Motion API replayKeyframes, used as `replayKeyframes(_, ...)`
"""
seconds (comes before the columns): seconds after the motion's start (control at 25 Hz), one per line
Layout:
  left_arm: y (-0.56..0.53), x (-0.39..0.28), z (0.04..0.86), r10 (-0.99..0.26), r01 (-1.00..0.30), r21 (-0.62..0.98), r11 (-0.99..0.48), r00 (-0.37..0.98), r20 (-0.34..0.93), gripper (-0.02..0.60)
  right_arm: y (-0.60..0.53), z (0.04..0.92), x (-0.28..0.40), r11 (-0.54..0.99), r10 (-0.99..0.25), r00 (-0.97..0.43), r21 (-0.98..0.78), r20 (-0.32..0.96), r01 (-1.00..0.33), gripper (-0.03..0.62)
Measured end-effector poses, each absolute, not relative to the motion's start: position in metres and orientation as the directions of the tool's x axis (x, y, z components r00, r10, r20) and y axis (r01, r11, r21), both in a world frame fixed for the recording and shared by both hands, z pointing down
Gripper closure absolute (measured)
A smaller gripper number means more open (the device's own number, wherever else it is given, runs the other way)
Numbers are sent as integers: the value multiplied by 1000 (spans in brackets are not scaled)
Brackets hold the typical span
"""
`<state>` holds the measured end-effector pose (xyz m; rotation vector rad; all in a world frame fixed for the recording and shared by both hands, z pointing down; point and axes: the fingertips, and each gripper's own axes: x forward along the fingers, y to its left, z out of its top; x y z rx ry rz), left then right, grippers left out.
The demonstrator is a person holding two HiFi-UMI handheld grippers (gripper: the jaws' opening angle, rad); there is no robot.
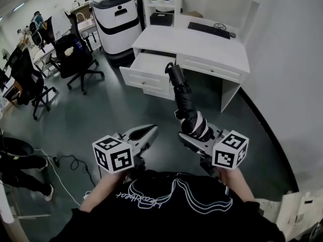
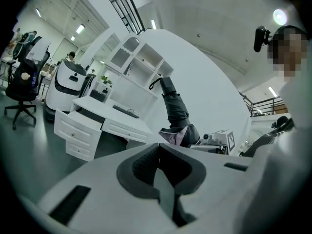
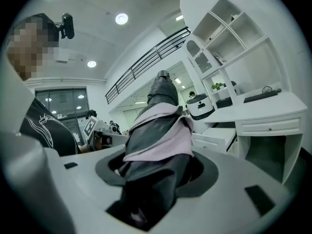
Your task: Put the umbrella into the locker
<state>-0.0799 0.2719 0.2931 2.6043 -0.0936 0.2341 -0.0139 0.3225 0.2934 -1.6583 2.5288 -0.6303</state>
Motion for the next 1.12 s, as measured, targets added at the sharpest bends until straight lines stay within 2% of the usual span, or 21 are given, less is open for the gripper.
replayKeyframes(0.48,220,-43,328,0,-130,552,-824,973,230,576,276,326,23,291,-886,-412,-438,212,-851,345)
replayKeyframes(1.12,21,67,352,77,-137,625,-769,950,304,575,91,349,129,188,-884,-370,-508,287,-841,345)
